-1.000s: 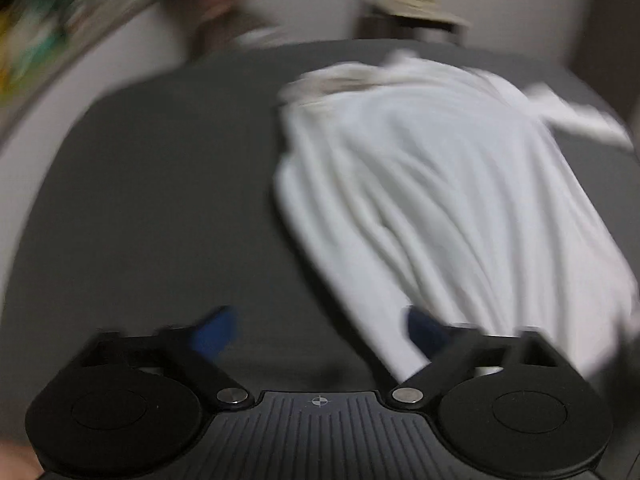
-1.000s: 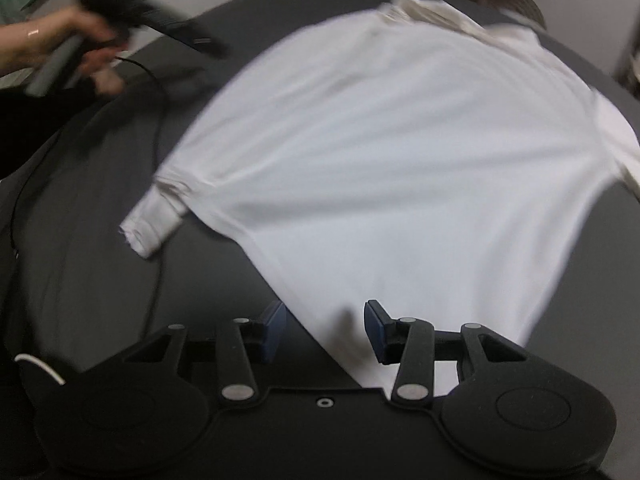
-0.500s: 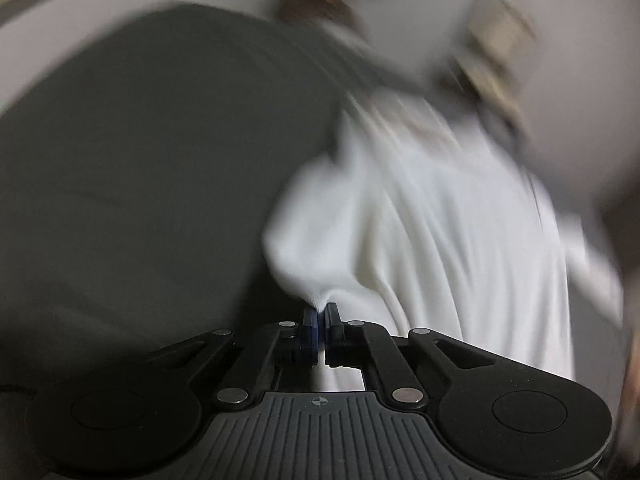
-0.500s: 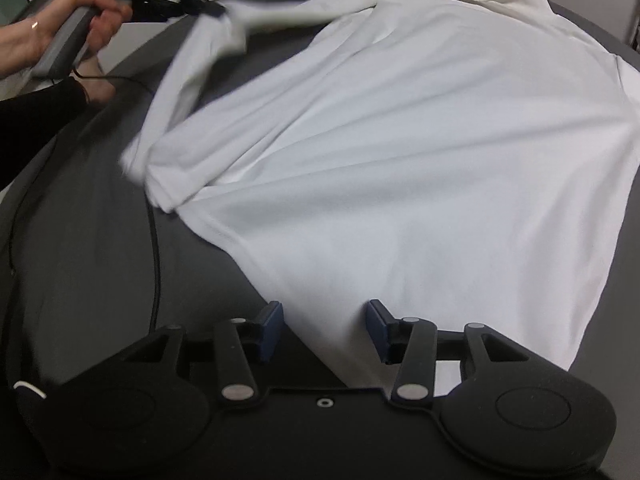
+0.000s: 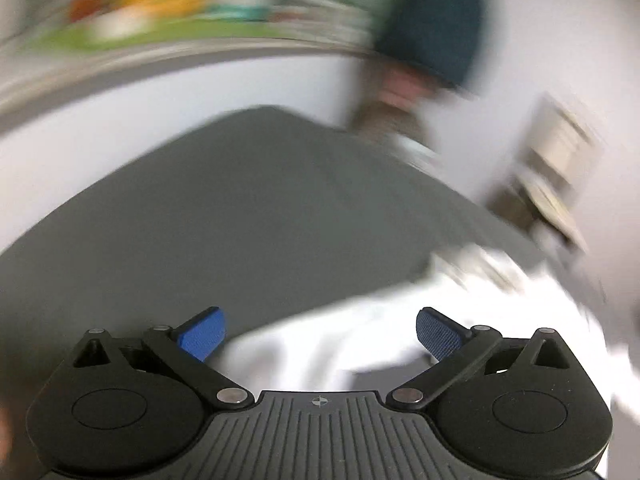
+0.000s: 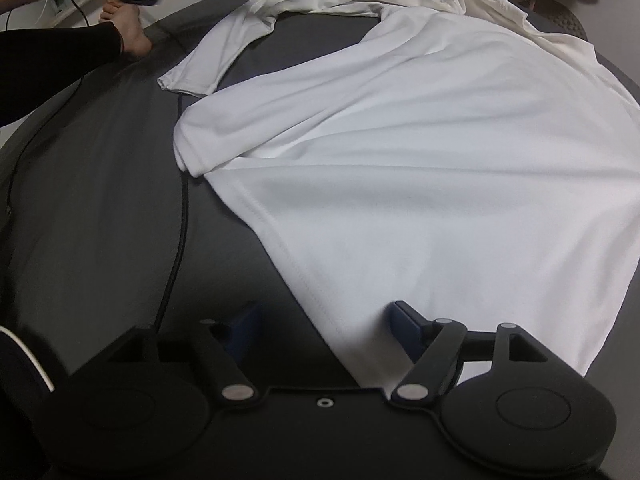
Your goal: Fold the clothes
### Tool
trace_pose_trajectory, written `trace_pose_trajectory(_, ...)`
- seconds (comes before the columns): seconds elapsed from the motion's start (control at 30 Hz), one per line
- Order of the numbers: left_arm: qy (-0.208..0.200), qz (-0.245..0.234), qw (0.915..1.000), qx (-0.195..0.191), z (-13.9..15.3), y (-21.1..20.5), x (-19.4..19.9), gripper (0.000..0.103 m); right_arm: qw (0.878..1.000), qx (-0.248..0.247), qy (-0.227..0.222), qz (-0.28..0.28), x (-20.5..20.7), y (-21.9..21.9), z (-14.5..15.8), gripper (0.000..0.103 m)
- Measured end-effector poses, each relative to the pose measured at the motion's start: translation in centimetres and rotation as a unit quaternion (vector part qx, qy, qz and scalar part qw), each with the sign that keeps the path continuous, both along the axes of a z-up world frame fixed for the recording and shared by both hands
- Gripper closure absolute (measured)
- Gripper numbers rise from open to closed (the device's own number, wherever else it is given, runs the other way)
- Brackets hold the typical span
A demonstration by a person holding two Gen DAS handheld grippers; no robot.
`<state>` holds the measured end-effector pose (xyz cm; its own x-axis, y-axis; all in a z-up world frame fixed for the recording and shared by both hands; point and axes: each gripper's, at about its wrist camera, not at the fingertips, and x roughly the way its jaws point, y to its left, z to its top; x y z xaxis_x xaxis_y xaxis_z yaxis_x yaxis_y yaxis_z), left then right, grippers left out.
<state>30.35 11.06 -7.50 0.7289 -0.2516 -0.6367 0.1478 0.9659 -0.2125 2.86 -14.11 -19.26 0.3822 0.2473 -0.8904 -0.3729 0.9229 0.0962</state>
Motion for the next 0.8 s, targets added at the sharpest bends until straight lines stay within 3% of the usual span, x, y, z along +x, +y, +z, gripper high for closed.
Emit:
trace_pose_trajectory(0.07, -0.041, -0.066, 0.9943, 0.073, -0.5, -4.8, 0.6, 0.0, 1.0, 0.001, -0.001, 0.002, 0.0, 0.0, 0.0, 0.031)
trace_pose_trajectory(0.2, -0.085, -0.132, 0.9731, 0.169, -1.4, -11.8, 3.4, 0.003, 1.0, 0.0, -0.005, 0.01, -0.1, 0.0, -0.1, 0.029)
trace_pose_trajectory(0.33, -0.111, -0.186, 0.9501, 0.225, -1.7, -17.7, 6.5, 0.031, 0.999, -0.001, -0.009, 0.032, -0.3, 0.0, -0.2, 0.027)
trace_pose_trajectory(0.37, -0.117, -0.197, 0.9443, 0.236, -1.7, -19.1, 7.3, 0.031, 0.999, 0.0, -0.01, 0.038, -0.4, -0.1, -0.2, 0.025)
trace_pose_trajectory(0.53, -0.123, -0.207, 0.9401, 0.241, -2.4, -24.5, 10.7, 0.032, 0.997, 0.002, -0.014, 0.08, -0.7, -0.4, -0.2, 0.023)
trace_pose_trajectory(0.6, -0.111, -0.218, 0.9309, 0.271, -3.4, -25.8, 11.6, 0.053, 0.996, 0.01, -0.013, 0.087, -0.7, -0.7, -0.2, 0.022)
trace_pose_trajectory(0.67, -0.087, -0.228, 0.9255, 0.29, -4.2, -26.7, 13.0, 0.09, 0.995, 0.015, -0.013, 0.094, -0.7, -0.9, -0.1, 0.022)
trace_pose_trajectory(0.7, -0.083, -0.225, 0.9267, 0.29, -4.5, -27.0, 13.7, 0.097, 0.995, 0.017, -0.013, 0.098, -0.8, -1.1, 0.0, 0.022)
trace_pose_trajectory(0.73, -0.08, -0.219, 0.9282, 0.29, -4.8, -27.4, 14.4, 0.098, 0.994, 0.017, -0.014, 0.102, -0.9, -1.2, 0.0, 0.022)
trace_pose_trajectory(0.8, -0.094, -0.179, 0.9407, 0.273, -4.2, -27.8, 16.1, 0.098, 0.994, 0.019, -0.011, 0.112, -1.0, -1.5, 0.2, 0.022)
